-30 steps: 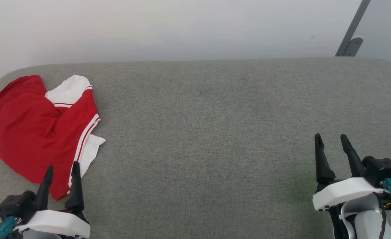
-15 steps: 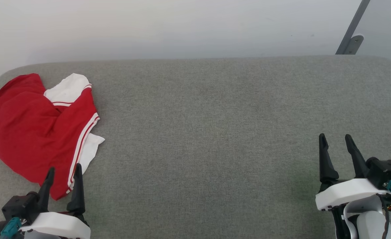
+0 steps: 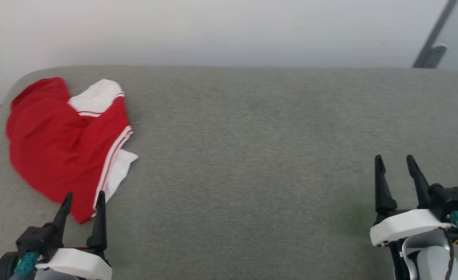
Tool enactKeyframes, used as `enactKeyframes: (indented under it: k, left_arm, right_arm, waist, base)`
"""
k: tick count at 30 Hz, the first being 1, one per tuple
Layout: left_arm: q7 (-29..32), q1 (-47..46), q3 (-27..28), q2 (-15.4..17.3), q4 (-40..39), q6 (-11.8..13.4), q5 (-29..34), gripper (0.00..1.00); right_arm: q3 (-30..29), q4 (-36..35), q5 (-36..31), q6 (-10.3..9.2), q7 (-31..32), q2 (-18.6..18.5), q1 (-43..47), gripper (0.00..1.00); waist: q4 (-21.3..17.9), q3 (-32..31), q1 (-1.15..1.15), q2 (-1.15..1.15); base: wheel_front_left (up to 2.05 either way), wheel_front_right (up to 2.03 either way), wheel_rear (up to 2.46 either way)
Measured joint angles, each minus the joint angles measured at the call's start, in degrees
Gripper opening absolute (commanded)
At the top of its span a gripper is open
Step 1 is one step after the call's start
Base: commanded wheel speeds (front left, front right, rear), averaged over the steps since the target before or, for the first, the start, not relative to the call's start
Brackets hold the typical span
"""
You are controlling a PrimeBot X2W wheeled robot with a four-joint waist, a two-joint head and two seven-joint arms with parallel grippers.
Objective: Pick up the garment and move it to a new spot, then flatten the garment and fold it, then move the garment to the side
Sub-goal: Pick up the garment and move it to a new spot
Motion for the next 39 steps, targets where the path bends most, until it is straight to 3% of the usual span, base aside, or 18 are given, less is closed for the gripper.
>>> enactKeyframes:
  k: [11,24,32,39]
  left_arm:
    - [-0.6,1.8,2.5,-2.7,1.5,0.0,3.4,1.0]
    - [-0.6,6.4,8.1,-5.3,0.6,0.0,3.3,1.0]
    - [-0.6,7.5,11.5,-7.7,-1.2,0.0,1.3,1.0]
    - [-0.6,6.5,5.2,-6.5,0.1,-0.1,-0.2,1.0]
  right_arm:
    - [5.6,3.7,-0.4,0.0,-0.7,0.0,0.0,1.0]
    - [19.3,7.9,6.5,0.0,-0.7,0.0,-1.7,1.0]
    - [25.5,9.8,9.2,0.0,-0.7,0.0,-6.0,1.0]
    - [23.1,9.6,8.7,0.0,-0.7,0.0,-5.7,1.0]
  waist:
    - [10.6,-1.8,0.0,0.0]
    - [24.2,-4.9,0.0,0.0]
    - [26.1,-3.4,0.0,0.0]
    - [24.7,-3.4,0.0,0.0]
  base:
    - [0.0,0.0,0.0]
    - [0.0,0.0,0.0]
    - [0.0,0.0,0.0]
    - [0.0,0.0,0.0]
